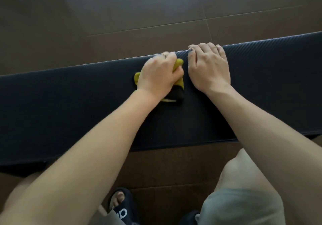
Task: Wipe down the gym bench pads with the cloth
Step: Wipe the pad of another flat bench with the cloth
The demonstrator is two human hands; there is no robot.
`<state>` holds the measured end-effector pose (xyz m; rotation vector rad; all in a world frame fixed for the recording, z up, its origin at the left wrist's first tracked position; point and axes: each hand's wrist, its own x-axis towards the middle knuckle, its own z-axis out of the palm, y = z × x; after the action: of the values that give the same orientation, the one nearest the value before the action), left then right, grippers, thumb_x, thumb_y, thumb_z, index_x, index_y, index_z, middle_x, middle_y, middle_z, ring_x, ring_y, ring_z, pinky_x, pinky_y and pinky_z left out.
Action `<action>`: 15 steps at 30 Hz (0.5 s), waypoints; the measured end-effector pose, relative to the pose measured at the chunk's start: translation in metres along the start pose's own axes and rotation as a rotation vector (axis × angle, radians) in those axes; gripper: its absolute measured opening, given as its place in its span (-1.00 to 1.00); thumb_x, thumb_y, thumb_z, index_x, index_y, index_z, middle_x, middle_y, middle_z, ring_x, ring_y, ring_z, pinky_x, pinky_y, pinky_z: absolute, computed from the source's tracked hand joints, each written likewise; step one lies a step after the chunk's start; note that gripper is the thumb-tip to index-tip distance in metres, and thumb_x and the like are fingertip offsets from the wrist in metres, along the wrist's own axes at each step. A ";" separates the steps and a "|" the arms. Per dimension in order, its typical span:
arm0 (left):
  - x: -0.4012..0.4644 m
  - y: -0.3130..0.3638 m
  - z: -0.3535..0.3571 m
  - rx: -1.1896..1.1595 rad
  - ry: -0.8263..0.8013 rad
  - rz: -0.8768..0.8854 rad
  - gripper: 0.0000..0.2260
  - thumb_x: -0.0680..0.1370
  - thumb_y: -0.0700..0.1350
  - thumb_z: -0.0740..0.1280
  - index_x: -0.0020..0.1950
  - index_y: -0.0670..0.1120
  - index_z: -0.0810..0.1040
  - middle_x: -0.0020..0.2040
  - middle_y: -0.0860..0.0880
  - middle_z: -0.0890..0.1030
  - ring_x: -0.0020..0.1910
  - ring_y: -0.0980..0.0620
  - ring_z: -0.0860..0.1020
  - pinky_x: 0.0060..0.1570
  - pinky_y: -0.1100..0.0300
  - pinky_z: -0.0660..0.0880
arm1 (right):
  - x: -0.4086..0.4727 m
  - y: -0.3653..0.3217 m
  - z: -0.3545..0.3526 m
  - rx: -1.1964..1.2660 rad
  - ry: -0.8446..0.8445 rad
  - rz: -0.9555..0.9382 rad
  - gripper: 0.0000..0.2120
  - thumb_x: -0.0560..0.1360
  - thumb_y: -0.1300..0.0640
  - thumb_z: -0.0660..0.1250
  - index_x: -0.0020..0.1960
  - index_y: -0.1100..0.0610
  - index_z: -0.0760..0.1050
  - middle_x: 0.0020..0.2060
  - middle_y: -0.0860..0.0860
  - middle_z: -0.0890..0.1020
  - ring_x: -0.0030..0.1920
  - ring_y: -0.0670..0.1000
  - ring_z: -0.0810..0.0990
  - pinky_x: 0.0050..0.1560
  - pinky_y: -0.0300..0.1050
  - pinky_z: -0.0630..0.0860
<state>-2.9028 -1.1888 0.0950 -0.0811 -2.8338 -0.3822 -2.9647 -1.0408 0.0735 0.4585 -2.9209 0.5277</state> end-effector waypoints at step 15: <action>-0.020 0.011 0.001 -0.096 -0.056 0.212 -0.79 0.59 0.00 0.27 -0.17 -0.03 0.32 -0.27 -0.03 0.44 -0.30 -0.08 0.48 -0.23 0.06 0.34 | 0.001 0.011 -0.020 0.157 -0.095 -0.020 -0.57 0.75 0.04 -0.03 0.46 0.12 0.48 0.45 0.04 0.52 0.51 0.02 0.36 0.56 -0.09 0.05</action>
<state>-2.8824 -1.1788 0.0912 -0.4141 -2.8229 -0.4749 -2.9680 -1.0238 0.0887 0.5455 -2.9739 0.7559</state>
